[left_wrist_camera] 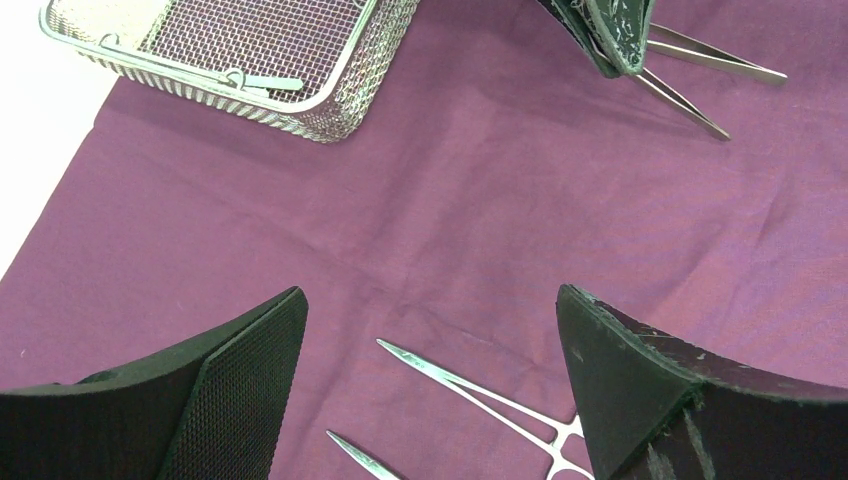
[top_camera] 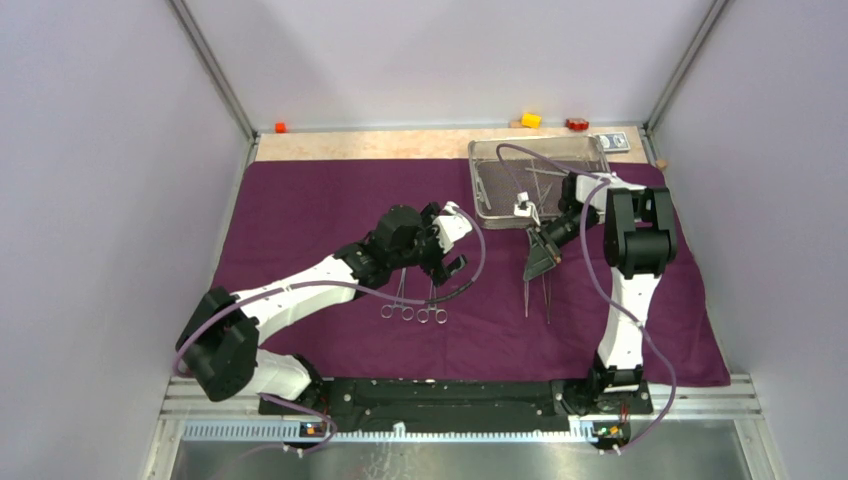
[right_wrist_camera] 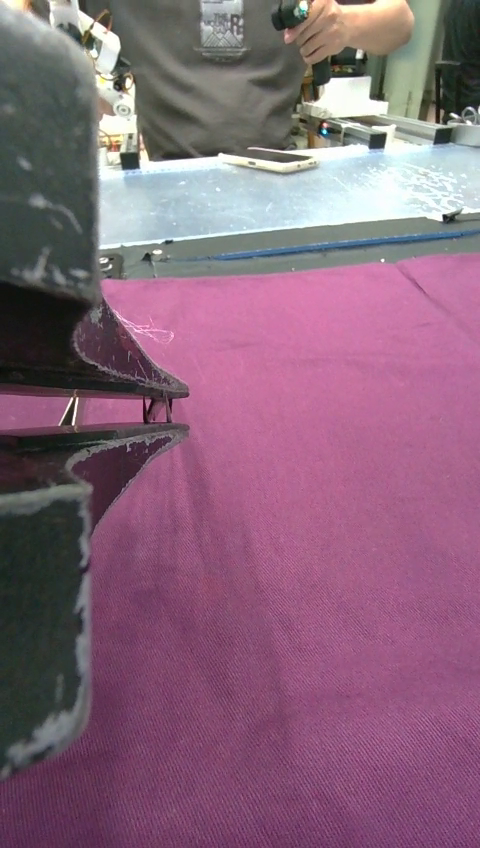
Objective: Open and lay out the surgical kit
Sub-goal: Place the medical item in the surgical kit.
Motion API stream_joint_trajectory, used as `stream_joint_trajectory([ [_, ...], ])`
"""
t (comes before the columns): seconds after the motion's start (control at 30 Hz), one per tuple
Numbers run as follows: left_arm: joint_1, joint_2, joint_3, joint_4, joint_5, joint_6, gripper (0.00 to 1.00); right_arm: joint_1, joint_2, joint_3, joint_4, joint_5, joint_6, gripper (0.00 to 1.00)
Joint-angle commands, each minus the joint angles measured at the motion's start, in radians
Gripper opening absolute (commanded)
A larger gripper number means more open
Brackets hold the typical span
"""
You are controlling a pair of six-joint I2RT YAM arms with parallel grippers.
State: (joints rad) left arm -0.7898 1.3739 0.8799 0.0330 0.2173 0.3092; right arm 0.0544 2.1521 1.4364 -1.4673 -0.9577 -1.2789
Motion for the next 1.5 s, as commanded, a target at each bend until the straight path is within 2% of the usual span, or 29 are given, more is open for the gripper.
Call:
stream_joint_trajectory([
  [0.0, 0.004, 0.003, 0.025, 0.018, 0.016, -0.005, 0.99, -0.01, 0.044, 0.027, 0.059, 0.017, -0.022, 0.11],
  [0.23, 0.004, 0.006, 0.022, 0.016, 0.027, -0.004, 0.99, -0.01, 0.067, 0.029, 0.081, 0.021, -0.014, 0.23],
  [0.57, 0.004, 0.009, 0.018, 0.013, 0.044, -0.001, 0.99, -0.009, 0.061, 0.018, 0.143, 0.035, 0.03, 0.23],
  [0.73, 0.004, 0.014, 0.014, 0.015, 0.051, 0.005, 0.99, -0.01, 0.052, 0.01, 0.139, 0.022, 0.016, 0.15],
  [0.9, 0.004, 0.022, 0.009, 0.031, 0.037, 0.02, 0.99, -0.009, 0.046, -0.004, 0.133, -0.008, -0.002, 0.01],
  [1.13, 0.003, 0.063, 0.036, 0.041, 0.028, 0.048, 0.99, -0.01, -0.029, -0.046, 0.119, -0.056, -0.039, 0.0],
  [1.23, 0.004, 0.11, 0.084, 0.023, 0.086, 0.037, 0.99, -0.01, -0.059, -0.05, 0.064, -0.104, -0.099, 0.0],
  [1.47, 0.001, 0.288, 0.239, -0.024, 0.317, -0.221, 0.97, -0.008, -0.148, -0.068, -0.03, -0.244, -0.203, 0.0],
])
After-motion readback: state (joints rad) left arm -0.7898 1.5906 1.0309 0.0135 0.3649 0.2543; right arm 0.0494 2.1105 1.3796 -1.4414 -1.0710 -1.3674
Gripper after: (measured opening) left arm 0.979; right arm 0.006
